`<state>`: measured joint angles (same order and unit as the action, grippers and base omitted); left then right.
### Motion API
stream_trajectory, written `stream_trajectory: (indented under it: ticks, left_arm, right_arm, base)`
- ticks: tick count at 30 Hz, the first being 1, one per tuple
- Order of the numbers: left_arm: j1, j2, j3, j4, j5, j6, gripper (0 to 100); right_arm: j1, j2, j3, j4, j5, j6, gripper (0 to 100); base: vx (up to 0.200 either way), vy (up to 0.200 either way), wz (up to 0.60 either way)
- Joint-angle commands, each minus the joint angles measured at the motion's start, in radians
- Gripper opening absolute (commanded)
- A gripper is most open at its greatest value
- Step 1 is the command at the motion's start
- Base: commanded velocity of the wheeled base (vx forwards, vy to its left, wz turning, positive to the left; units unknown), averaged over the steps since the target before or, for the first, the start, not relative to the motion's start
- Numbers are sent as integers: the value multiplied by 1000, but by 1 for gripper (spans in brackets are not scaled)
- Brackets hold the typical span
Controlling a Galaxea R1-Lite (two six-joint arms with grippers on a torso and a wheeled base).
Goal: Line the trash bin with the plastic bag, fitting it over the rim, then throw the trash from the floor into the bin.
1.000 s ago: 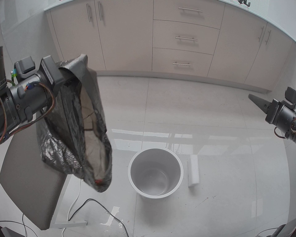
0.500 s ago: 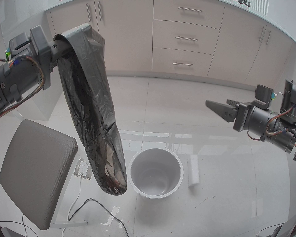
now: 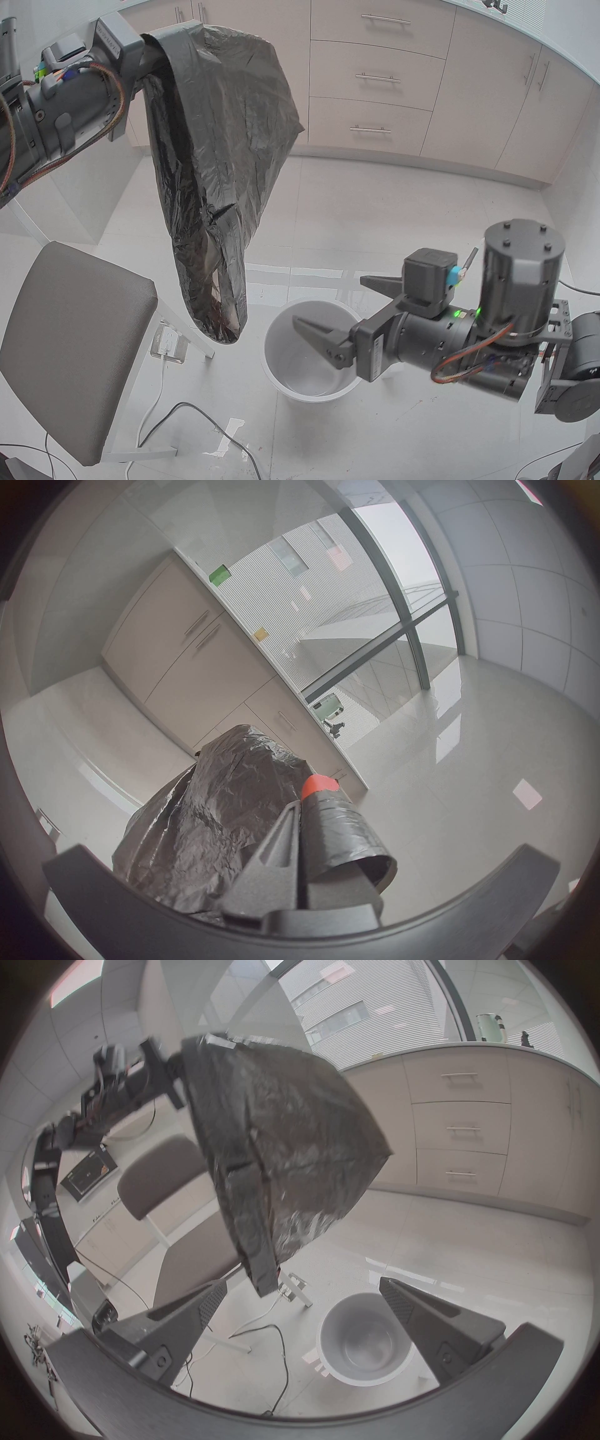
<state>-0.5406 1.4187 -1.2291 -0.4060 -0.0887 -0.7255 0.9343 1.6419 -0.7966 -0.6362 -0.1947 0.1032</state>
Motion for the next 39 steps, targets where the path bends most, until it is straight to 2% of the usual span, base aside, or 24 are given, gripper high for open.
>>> stream_trajectory:
  ticks: [1,3,9,12,14,20,26,30,35,39]
  left_arm:
    - [-38,28,-24,3,14,-35,0]
    - [-48,25,-26,3,24,-38,0]
    - [-102,42,-46,21,145,-38,0]
    - [-162,42,-46,44,238,-29,0]
    - [-173,46,-46,42,267,-26,0]
    - [-194,39,-47,47,276,-26,0]
    - [-237,40,-47,64,322,-20,0]
    - [-242,35,-47,64,322,-20,0]
    - [-242,35,-46,65,320,-20,0]
    - [-236,37,-46,65,320,-20,0]
  right_arm:
    - [49,87,-4,-14,-35,-3,100]
    - [60,104,-1,-36,-48,-5,100]
    - [106,184,-16,-109,-83,-8,100]
    - [115,240,-47,-138,-127,-7,100]
    - [117,266,-58,-166,-143,-7,100]
    - [140,337,-92,-209,-169,-8,100]
    - [149,409,-159,-211,-212,-14,100]
    - [143,454,-191,-241,-281,-23,100]
    - [136,455,-188,-255,-289,-37,100]
    - [123,458,-187,-261,-328,-53,100]
  base:
    - [0,0,0]
    - [0,0,0]
    - [0,0,0]
    - [0,0,0]
    - [0,0,0]
    - [0,0,0]
    - [0,0,0]
    - [0,0,0]
    - [0,0,0]
    - [0,0,0]
